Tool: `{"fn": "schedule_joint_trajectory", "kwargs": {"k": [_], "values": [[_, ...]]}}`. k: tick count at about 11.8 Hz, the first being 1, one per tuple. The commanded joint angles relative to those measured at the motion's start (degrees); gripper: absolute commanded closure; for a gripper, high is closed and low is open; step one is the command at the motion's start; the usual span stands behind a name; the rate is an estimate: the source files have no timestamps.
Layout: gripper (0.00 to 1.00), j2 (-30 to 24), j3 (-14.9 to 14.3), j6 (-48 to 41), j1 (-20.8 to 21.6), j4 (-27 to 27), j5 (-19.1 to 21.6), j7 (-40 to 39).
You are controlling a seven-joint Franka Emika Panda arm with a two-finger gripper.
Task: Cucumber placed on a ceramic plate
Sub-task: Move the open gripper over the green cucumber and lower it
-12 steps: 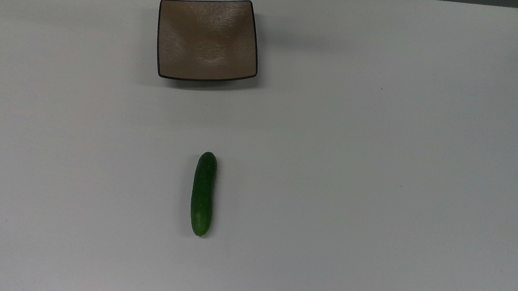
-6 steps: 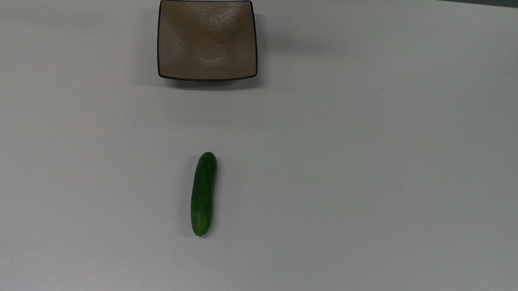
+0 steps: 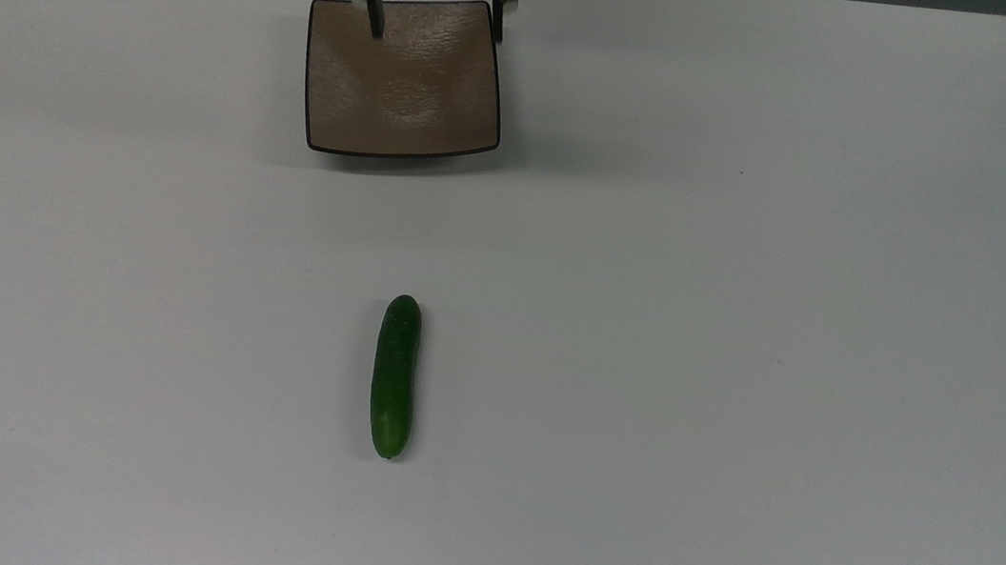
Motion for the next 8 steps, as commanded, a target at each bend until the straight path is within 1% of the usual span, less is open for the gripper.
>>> {"fn": "schedule_joint_trajectory", "kwargs": {"k": [1,4,8], "values": [[0.0,6.9,-0.3,7.6,-0.4,3.2,0.9,-0.1],[0.0,13.1,-0.3,13.7,-0.4,6.3,0.8,-0.2],[0.0,23.4,-0.4,15.4,-0.3,14.3,-0.2,0.7]]}}
